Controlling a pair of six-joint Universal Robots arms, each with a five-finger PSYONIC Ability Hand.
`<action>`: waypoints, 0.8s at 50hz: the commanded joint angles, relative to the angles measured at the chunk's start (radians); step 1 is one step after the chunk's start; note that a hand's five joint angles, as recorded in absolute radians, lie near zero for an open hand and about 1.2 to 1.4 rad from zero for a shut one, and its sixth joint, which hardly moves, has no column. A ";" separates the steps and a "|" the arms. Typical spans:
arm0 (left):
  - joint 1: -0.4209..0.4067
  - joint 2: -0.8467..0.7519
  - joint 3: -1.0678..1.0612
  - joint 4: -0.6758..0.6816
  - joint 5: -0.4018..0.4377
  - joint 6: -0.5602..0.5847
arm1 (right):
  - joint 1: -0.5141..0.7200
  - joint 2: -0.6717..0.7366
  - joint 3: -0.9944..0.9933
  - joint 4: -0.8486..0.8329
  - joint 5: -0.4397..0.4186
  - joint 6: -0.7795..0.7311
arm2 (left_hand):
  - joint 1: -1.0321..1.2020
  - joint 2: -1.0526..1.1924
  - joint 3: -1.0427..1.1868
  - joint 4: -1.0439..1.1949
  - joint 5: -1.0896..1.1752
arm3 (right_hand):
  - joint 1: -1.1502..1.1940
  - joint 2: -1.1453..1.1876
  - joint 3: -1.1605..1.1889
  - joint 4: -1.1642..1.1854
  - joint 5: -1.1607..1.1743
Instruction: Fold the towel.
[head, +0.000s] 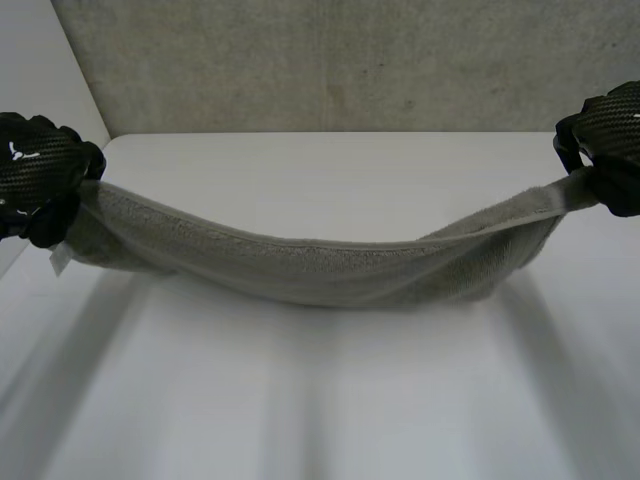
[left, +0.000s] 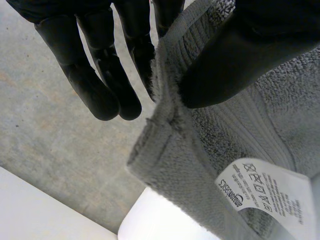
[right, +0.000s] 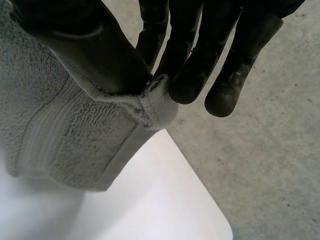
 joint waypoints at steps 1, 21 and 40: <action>0.003 -0.124 -0.024 0.006 0.007 0.002 | -0.020 0.071 0.011 0.006 -0.031 -0.007 | 0.001 -0.120 -0.159 -0.127 -0.279 | 0.079 0.060 0.062 0.055 0.036; -0.175 -0.695 0.568 -0.149 -0.143 0.003 | 0.182 0.602 -0.502 0.037 0.235 -0.141 | 0.001 -0.120 -0.159 -0.127 -0.279 | 0.079 0.060 0.062 0.055 0.036; -0.258 -0.698 1.181 0.063 -0.333 -0.463 | 0.254 0.504 -0.711 -0.351 0.260 0.114 | 0.001 -0.120 -0.159 -0.127 -0.279 | 0.079 0.060 0.062 0.055 0.036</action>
